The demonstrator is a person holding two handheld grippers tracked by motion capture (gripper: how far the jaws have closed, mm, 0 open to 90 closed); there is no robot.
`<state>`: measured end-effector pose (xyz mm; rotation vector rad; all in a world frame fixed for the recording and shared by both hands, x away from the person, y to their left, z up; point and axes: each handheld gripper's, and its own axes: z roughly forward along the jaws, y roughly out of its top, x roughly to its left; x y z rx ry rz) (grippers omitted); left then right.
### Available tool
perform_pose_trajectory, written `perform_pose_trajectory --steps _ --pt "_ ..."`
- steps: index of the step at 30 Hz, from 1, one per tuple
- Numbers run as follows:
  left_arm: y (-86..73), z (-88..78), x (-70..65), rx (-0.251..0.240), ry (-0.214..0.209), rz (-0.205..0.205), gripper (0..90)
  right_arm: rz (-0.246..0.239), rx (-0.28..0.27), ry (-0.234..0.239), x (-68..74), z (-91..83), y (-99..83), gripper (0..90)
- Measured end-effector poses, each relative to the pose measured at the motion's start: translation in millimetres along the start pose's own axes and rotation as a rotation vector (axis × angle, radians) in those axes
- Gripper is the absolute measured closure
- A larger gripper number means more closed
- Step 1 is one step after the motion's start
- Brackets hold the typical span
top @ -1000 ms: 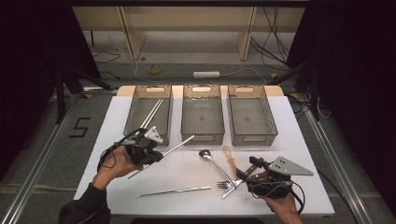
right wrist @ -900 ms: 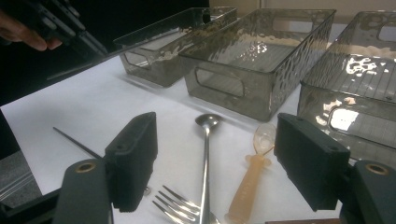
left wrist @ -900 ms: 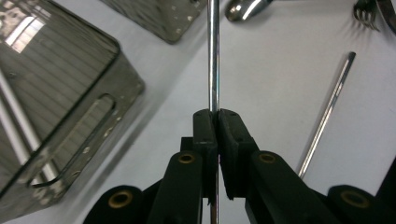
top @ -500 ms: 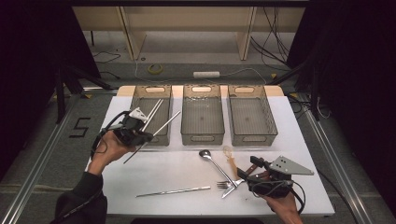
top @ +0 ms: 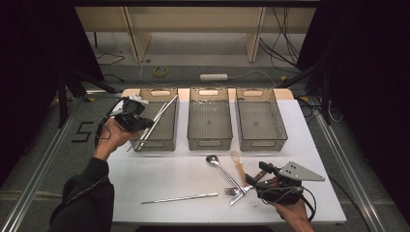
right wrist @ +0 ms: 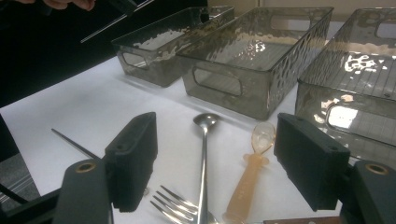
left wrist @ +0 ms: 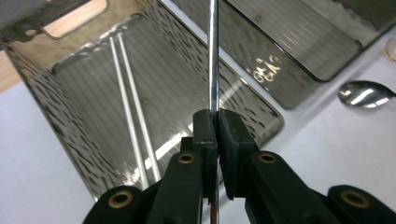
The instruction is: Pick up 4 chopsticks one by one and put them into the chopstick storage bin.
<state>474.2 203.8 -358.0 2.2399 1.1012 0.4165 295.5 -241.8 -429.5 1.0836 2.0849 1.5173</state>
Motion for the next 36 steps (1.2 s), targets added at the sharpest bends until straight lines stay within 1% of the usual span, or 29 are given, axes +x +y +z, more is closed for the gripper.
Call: perform_pose_trajectory --steps 1,2,3,7,8,10,12,15,17,19,21,23,24,26,28,31,36 --pt "0.0 0.0 0.0 0.0 0.0 0.0 85.3 0.0 0.0 0.0 0.0 0.1 0.0 31.2" --pt "2.6 1.8 4.3 -0.012 0.009 -0.017 85.2 -0.002 0.0 0.001 0.0 0.2 0.0 31.2" --pt "3.7 2.9 6.3 -0.014 0.012 -0.021 85.3 -0.002 -0.002 0.001 0.0 0.3 0.0 31.2" --pt "6.9 5.9 11.1 -0.022 0.025 -0.031 85.2 0.0 0.0 0.001 0.1 0.2 0.0 31.2" --pt "9.0 8.2 15.2 -0.025 0.036 -0.037 85.2 0.001 0.0 0.001 0.0 0.2 0.0 31.2" --pt "10.5 9.7 19.3 -0.03 0.05 -0.045 85.2 0.001 0.0 0.001 0.0 0.2 0.0 31.2" --pt "12.2 10.7 24.9 -0.046 0.059 -0.065 85.2 0.0 -0.001 0.002 0.0 0.1 0.0 31.2" --pt "14.1 10.5 32.6 -0.073 0.055 -0.101 85.2 -0.001 -0.001 0.003 -0.2 0.3 -0.1 31.2" --pt "15.4 11.9 36.8 -0.087 0.064 -0.117 85.2 0.001 0.0 0.003 -0.1 0.3 -0.1 31.2" --pt "15.9 15.3 40.2 -0.089 0.076 -0.126 85.2 0.0 0.001 0.004 0.0 0.5 -0.1 31.2" --pt "15.3 19.4 43.3 -0.092 0.088 -0.137 85.3 -0.001 0.001 0.005 0.2 0.5 -0.1 31.2" --pt "14.6 22.0 45.2 -0.093 0.091 -0.145 85.2 0.0 0.0 0.006 0.3 0.4 -0.1 31.2" --pt "12.0 26.9 48.3 -0.089 0.092 -0.156 85.2 -0.002 -0.001 0.006 0.1 0.3 -0.1 31.3" --pt "9.3 30.9 50.3 -0.087 0.105 -0.165 85.2 0.0 -0.001 0.006 -0.1 0.1 -0.2 31.2" --pt "7.8 33.1 51.5 -0.092 0.108 -0.172 85.2 0.002 0.0 0.005 -0.2 0.1 -0.3 31.3" --pt "6.2 37.4 53.3 -0.1 0.125 -0.178 85.2 -0.001 0.001 0.008 0.1 0.5 -0.2 31.2" --pt "2.6 42.4 54.2 -0.097 0.12 -0.185 85.2 0.001 0.001 0.008 0.0 0.5 -0.2 31.2"
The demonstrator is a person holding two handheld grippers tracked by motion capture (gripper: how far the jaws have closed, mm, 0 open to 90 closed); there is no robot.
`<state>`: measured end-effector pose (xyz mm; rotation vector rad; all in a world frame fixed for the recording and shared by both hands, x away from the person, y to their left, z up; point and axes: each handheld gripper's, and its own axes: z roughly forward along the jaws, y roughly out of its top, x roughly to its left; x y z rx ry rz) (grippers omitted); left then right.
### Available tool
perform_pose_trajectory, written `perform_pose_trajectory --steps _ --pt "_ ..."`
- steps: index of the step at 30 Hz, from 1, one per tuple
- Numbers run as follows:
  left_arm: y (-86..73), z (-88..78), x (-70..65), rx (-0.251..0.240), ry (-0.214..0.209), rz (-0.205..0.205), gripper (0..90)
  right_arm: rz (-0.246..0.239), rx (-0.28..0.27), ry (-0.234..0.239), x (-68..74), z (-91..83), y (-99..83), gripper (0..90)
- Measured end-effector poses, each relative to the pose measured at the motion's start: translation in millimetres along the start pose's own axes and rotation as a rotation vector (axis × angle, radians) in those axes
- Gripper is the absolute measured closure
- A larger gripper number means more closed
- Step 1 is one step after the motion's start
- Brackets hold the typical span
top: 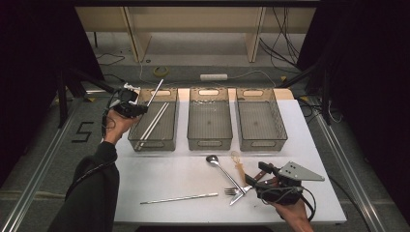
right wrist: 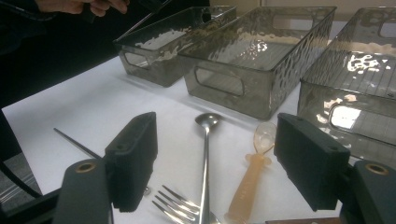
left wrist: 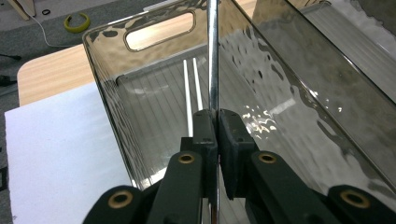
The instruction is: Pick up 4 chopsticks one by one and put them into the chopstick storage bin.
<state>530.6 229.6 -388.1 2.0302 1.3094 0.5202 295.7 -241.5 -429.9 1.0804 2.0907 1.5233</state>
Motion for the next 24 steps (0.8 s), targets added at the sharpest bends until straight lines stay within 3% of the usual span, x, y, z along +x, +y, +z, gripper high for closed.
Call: perform_pose_trajectory --steps 13,24 --pt "-7.8 13.7 -3.4 0.03 0.023 0.019 85.1 -0.001 0.002 0.002 -0.2 0.4 -0.2 31.2" --pt "-13.8 24.0 -0.7 0.058 0.032 -0.009 84.2 0.002 0.0 0.003 0.0 0.2 -0.2 31.3"
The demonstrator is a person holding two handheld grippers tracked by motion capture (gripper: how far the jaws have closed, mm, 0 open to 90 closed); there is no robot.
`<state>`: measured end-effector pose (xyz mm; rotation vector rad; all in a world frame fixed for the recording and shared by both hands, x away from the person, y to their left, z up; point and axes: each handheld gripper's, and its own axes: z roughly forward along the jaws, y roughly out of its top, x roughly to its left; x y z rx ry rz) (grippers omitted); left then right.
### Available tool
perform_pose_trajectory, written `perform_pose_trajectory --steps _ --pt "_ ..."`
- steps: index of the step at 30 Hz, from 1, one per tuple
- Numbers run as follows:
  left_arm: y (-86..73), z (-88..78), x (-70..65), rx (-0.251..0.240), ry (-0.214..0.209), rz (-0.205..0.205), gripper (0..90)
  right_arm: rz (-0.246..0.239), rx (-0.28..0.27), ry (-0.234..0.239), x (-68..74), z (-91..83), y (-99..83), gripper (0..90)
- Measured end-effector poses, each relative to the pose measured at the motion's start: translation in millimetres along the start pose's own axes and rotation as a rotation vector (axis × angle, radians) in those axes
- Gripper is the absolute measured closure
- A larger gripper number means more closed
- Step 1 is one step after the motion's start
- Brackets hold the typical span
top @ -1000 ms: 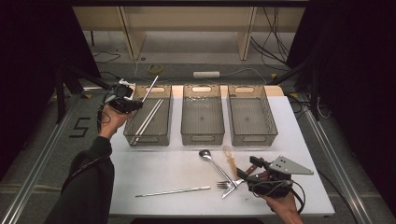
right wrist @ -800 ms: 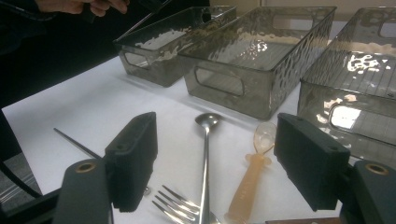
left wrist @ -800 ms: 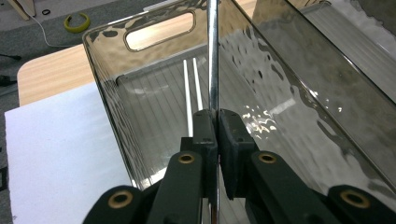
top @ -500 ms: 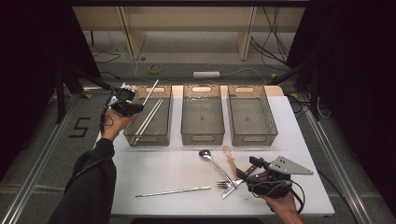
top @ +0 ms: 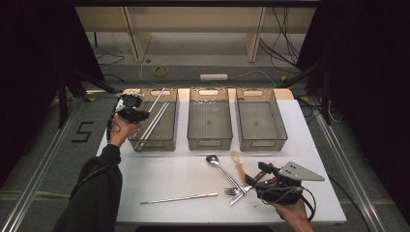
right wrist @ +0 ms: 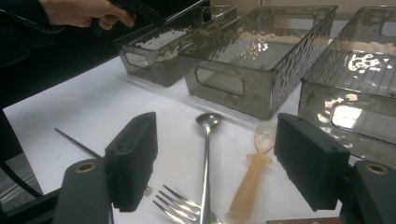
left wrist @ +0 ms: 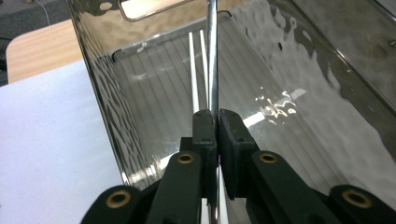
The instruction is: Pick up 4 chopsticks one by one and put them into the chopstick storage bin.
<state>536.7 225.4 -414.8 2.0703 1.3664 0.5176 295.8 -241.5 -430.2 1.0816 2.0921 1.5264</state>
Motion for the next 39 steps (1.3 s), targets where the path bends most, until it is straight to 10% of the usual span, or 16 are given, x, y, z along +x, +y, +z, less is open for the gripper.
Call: perform_pose_trajectory --steps 17,34,39 --pt "-16.9 -38.2 -10.0 -0.052 -0.109 -0.056 52.9 -0.003 0.001 -0.002 0.7 -0.2 0.3 31.3" --pt "-36.6 -90.8 -75.0 -0.024 -0.249 0.131 33.9 -0.008 -0.004 0.001 2.7 -2.2 1.1 31.3" --pt "-49.2 -94.6 -107.2 0.055 -0.308 0.262 32.1 -0.01 -0.004 0.001 2.4 -1.7 1.3 31.3"
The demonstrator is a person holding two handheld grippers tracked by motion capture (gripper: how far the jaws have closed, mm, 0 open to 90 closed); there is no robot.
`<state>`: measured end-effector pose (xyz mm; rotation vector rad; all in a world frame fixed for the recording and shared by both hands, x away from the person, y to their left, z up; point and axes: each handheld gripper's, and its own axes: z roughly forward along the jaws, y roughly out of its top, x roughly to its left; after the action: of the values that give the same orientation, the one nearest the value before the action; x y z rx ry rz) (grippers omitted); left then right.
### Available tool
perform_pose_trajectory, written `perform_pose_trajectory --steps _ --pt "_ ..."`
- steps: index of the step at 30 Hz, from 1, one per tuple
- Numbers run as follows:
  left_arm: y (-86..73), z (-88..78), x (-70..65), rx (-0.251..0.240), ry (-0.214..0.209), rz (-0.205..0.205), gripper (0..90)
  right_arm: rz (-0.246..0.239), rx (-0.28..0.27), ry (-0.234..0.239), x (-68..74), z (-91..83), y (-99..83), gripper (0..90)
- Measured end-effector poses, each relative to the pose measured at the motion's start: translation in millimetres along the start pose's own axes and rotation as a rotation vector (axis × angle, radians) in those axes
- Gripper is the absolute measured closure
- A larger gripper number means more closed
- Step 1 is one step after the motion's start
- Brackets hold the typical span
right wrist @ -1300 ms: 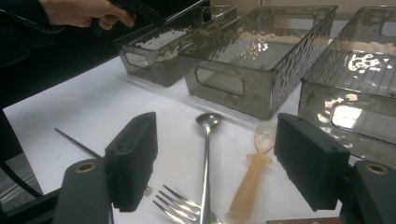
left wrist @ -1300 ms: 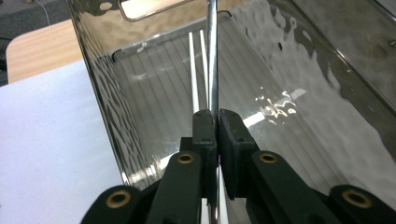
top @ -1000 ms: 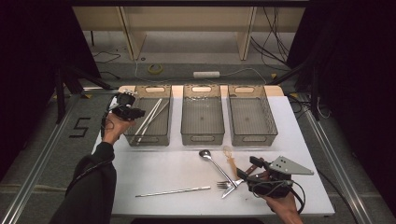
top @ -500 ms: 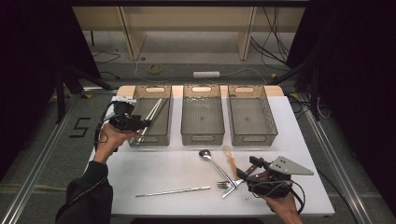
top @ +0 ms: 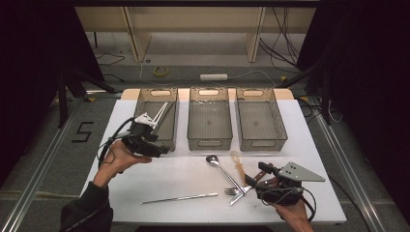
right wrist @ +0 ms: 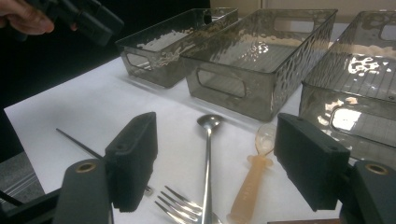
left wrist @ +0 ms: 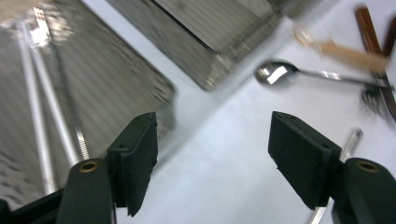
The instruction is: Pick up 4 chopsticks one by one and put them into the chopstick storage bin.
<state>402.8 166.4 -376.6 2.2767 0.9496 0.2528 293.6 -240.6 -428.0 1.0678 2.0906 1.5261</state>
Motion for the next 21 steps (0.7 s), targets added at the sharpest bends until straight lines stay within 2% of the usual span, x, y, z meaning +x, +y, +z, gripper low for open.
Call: perform_pose_trajectory --steps 2,3,7,12,15,21 --pt "-1.1 1.1 -3.3 0.018 -0.008 0.016 31.8 -0.001 0.003 -0.001 0.5 0.1 0.0 31.3" --pt "-4.5 5.2 -12.3 0.056 -0.039 0.046 31.6 -0.001 0.004 0.001 0.5 0.1 0.0 31.3" --pt "-10.6 13.4 -25.6 0.116 -0.045 0.088 29.7 -0.001 0.002 0.001 0.3 -0.5 -0.2 31.3" --pt "-16.4 19.9 -35.0 0.139 -0.061 0.117 28.8 0.0 0.001 0.0 0.3 -0.8 -0.1 31.3" --pt "-19.3 23.2 -39.4 0.17 -0.074 0.153 28.4 -0.001 0.002 -0.001 0.4 -0.7 0.1 31.3" --pt "-24.8 27.4 -48.2 0.21 -0.082 0.182 30.1 0.0 0.002 0.001 0.3 -0.6 0.1 31.3"
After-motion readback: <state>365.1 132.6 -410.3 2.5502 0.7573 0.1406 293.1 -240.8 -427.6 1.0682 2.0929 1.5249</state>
